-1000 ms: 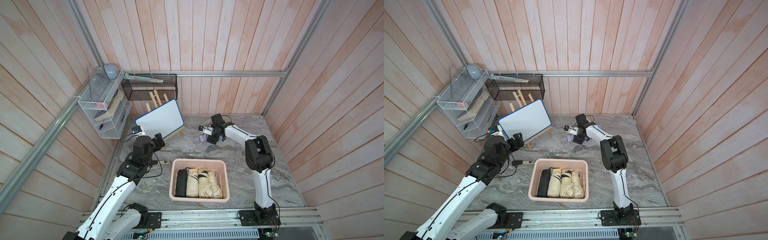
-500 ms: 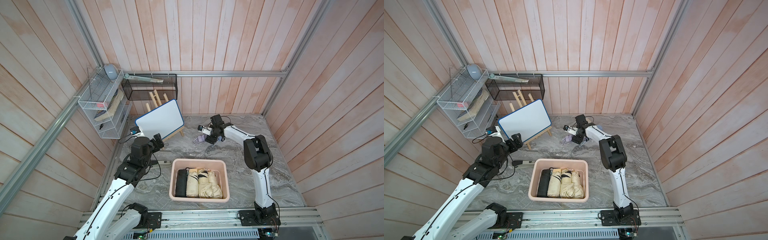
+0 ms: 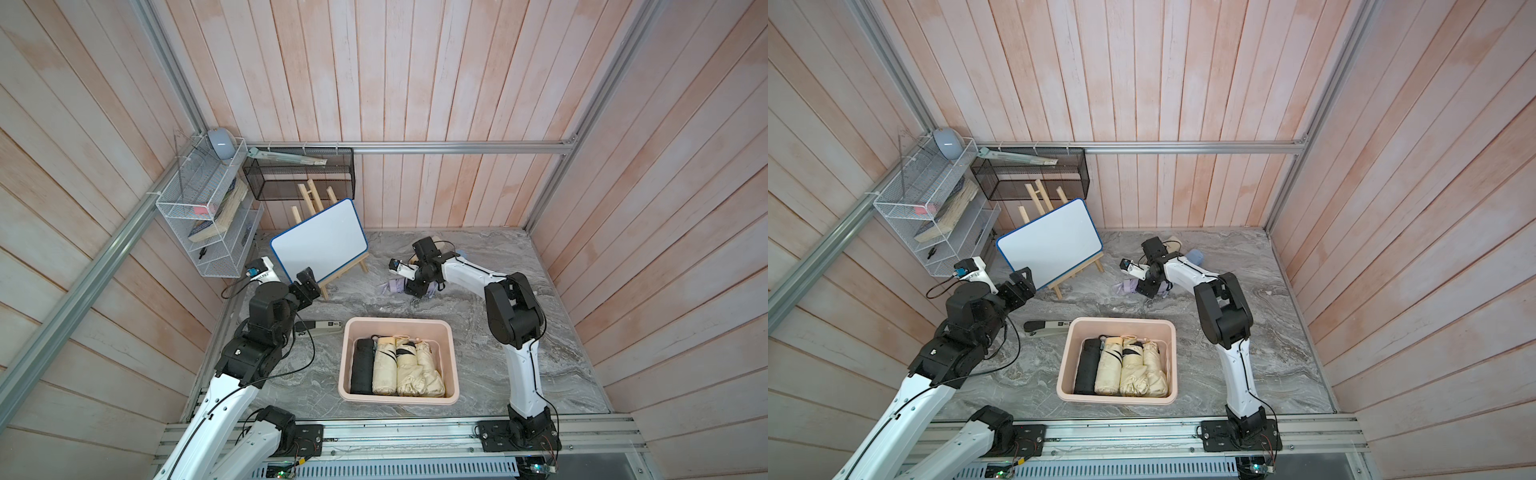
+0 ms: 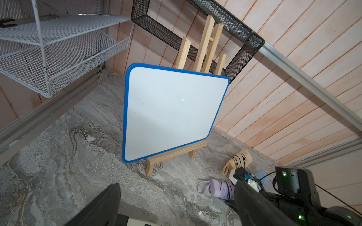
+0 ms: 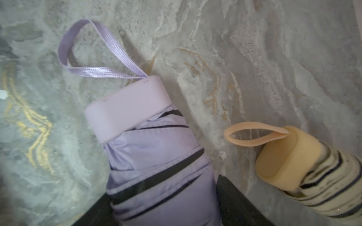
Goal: Put the umbrella into the storage box
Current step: Pick up the umbrella from the center of the board.
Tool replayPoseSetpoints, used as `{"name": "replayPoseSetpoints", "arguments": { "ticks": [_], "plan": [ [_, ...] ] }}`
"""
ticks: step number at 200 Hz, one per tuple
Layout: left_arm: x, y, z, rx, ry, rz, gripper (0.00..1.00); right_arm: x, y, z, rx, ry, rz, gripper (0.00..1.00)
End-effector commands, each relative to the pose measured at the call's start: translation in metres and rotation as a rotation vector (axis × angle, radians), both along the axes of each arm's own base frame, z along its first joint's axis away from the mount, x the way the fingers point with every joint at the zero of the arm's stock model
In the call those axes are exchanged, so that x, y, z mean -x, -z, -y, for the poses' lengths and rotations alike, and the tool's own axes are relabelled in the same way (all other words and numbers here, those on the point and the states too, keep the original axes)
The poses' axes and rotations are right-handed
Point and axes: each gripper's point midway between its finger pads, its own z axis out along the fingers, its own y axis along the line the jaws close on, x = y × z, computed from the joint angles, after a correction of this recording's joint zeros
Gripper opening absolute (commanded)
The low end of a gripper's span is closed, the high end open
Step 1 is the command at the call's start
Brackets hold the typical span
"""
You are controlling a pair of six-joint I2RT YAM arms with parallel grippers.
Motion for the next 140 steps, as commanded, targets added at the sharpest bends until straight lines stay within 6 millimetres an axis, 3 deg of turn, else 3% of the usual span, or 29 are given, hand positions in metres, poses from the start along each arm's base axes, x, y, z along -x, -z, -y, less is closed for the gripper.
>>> {"name": "replayPoseSetpoints", "arguments": {
  "ticks": [1, 43, 110, 140],
  "plan": [
    [0.005, 0.01, -0.004, 0.02, -0.018, -0.027, 0.96, 0.022, -0.018, 0.009, -0.012, 0.07, -0.074, 0.75],
    [0.007, 0.02, 0.006, 0.059, 0.027, -0.065, 0.96, 0.047, -0.012, 0.018, -0.001, 0.065, -0.139, 0.81],
    [0.014, 0.019, 0.009, 0.09, 0.046, -0.068, 0.96, 0.018, 0.0, 0.01, 0.05, -0.011, -0.057, 0.9],
    [0.021, 0.018, 0.005, 0.112, 0.034, -0.064, 0.96, 0.017, 0.008, 0.005, 0.035, -0.031, -0.072, 0.9]
  ]
}}
